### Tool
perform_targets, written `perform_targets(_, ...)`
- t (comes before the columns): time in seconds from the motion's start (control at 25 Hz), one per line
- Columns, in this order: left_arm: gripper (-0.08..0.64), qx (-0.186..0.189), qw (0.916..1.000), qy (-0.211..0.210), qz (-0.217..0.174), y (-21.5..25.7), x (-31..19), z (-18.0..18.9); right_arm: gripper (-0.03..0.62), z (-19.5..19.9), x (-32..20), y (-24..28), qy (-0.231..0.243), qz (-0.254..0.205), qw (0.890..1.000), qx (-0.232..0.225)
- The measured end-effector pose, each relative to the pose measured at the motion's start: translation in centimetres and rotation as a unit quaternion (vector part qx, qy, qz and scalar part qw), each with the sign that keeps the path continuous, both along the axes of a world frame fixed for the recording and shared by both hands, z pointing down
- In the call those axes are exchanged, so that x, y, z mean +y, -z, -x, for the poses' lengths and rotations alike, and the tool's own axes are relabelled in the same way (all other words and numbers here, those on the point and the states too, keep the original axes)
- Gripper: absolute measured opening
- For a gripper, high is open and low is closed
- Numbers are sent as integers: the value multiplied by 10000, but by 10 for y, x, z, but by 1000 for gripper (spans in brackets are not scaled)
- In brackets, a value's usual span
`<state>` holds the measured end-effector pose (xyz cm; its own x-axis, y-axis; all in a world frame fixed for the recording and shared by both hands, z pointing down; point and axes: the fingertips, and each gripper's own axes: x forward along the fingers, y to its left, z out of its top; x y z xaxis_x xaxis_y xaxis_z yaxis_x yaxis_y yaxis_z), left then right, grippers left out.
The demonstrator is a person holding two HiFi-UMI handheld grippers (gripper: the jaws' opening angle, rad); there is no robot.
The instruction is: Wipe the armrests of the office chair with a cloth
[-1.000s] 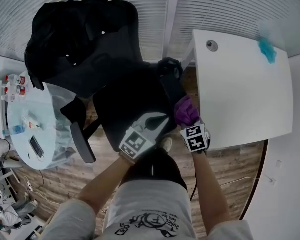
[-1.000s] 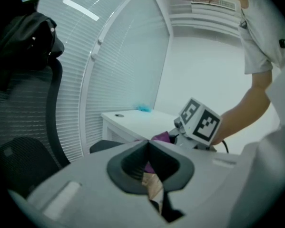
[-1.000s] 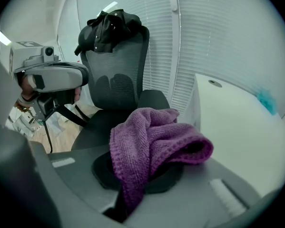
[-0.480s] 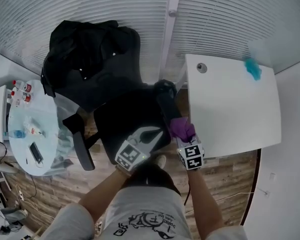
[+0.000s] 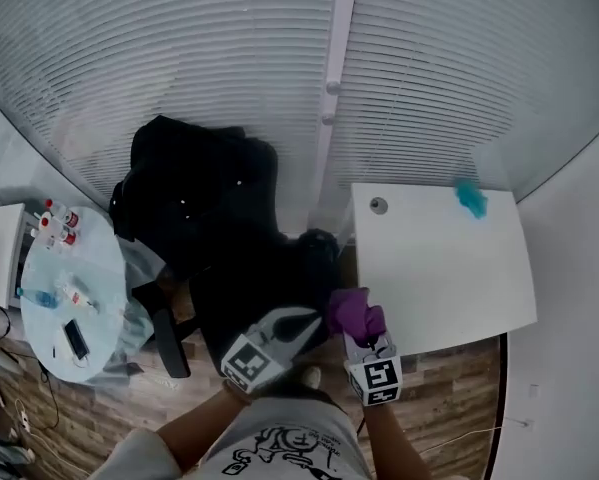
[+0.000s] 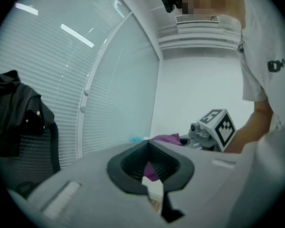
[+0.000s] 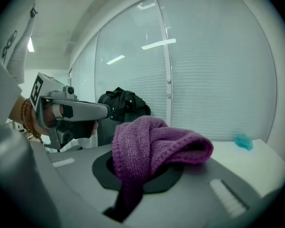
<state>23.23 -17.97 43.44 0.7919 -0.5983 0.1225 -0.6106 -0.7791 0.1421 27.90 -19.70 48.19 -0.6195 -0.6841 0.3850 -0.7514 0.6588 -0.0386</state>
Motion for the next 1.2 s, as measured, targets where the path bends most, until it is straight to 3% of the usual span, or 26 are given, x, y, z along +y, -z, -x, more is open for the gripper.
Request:
perform_targets(0.36, 0, 265, 9980, 208, -543, 101, 27, -3, 29, -2, 35, 121, -136, -706, 9971, -265)
perform_targets(0.6, 0, 243, 9973, 367, -588, 114, 29, -1, 29, -3, 36, 136, -28, -793, 9960, -415)
perform_targets(0.96, 0, 162, 9921, 1067, -635, 121, 52, 26, 29, 28, 53, 142, 749, -793, 9926, -528)
perform_targets(1.2, 0, 186, 9831, 1714, -619, 108, 82, 70, 29, 81, 78, 138, 1484, -855, 9832, -624)
